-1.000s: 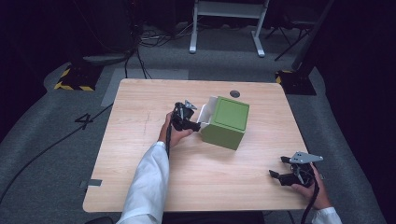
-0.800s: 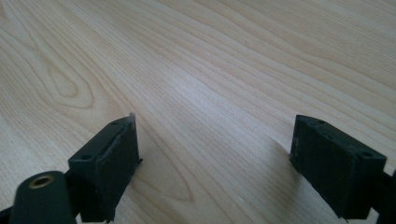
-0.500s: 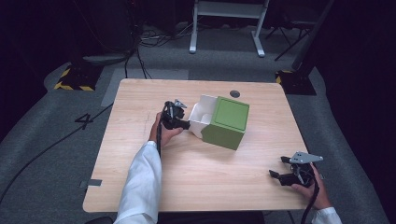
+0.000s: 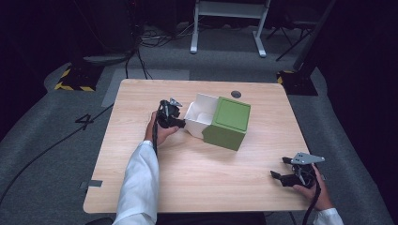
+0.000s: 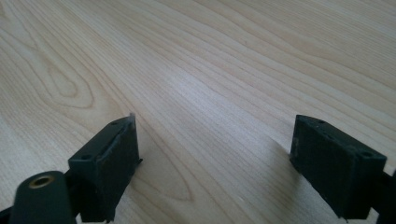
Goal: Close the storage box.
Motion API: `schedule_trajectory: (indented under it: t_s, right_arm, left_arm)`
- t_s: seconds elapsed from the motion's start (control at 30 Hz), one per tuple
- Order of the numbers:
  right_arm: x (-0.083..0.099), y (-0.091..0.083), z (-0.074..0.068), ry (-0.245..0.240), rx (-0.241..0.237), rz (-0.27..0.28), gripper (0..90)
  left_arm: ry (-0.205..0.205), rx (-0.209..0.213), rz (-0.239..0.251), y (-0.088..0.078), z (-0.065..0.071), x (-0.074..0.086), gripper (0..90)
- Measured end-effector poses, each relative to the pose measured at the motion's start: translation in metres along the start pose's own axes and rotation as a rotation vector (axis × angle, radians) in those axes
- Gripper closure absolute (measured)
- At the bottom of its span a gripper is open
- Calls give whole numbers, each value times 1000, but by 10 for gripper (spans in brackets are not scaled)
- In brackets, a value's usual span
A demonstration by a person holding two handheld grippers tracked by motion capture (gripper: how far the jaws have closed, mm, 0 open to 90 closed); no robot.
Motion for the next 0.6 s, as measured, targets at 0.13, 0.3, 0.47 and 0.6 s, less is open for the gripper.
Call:
schedule_trajectory:
  t_s: [0.13,0.3,0.47,0.6]
  right_arm:
    - [0,0,0,0,-1,0,154]
    - [0,0,0,2,-5,1,154]
    - [0,0,0,2,-5,1,154]
    - [0,0,0,2,-5,1,154]
  left_arm:
    - [-11,-7,1,-2,-6,0,449]
    - [-24,-23,5,-5,-12,-1,448]
    - [-39,-24,9,-6,-15,0,445]
    - [-45,-33,14,-7,-17,0,445]
Point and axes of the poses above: each handheld gripper's, and its own axes: y roughly forward along the jaws, x roughly out of its underside, z roughly to its right, the point moved 3 cm from there along y, roughly forward along the jaws, and after that the axes turned 13 degrees about -y, right-handed, at the moved point
